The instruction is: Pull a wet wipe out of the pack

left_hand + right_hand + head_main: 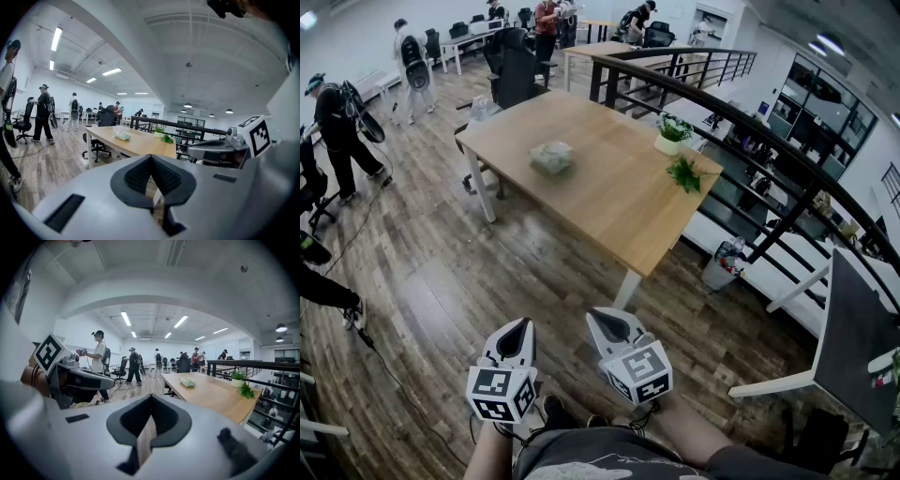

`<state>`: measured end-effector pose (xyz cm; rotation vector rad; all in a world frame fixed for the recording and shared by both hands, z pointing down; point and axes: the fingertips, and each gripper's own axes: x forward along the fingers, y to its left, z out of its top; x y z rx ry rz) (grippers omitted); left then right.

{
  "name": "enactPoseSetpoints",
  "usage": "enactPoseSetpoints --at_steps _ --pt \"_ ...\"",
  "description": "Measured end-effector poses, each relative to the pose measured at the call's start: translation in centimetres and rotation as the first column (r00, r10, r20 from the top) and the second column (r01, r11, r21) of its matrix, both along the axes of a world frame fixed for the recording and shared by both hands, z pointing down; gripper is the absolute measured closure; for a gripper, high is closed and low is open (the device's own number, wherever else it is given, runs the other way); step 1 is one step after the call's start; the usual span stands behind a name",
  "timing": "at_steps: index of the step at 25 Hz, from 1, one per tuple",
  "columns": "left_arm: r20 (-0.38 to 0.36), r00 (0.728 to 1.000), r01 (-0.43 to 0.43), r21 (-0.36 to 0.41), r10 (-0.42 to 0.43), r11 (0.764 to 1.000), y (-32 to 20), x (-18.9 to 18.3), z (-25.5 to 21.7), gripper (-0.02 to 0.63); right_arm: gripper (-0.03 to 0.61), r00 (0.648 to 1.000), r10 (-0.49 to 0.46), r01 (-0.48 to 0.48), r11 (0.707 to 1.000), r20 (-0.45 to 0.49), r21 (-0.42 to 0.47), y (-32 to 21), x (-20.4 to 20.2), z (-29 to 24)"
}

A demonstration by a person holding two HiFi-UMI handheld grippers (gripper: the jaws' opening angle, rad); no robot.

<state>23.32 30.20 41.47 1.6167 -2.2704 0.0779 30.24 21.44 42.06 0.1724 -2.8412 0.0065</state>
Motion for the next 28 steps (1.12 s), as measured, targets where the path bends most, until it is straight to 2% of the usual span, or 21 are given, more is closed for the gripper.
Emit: enactPoseSetpoints --at_steps 17,20,23,25,28 --pt "-0.017 1.0 0.013 0.013 -0.013 1.0 1.9 0.7 -0.1 0.6 0.555 1.0 -0.002 0.002 1.0 -0.005 0.015 1.4 0.4 -0.2" --pt "-0.022 1.0 0.013 0.021 -0.013 1.0 2.2 0.3 0.0 0.6 0.555 0.999 -0.008 0.009 0.999 0.031 -0.045 1.8 -0.2 -0.5" --pt "-0.035 0.999 0.023 0.09 -0.02 0.996 2.7 -0.4 -0.9 0.6 0.554 0.995 -0.007 0.023 0.987 0.097 -0.159 2.1 -0.8 -1.3" --pt "-0.037 0.999 0.025 0.105 -0.021 0.994 3.0 -1.2 -1.1 0.6 0.554 0.995 0.01 0.005 0.989 0.101 -0.15 1.8 -1.4 -1.5" --pt "-0.027 0.999 0.027 0.087 -0.025 0.996 3.3 -2.8 -0.9 0.6 0.554 0.995 0.039 -0.029 0.993 0.089 -0.111 1.2 -2.5 -1.5"
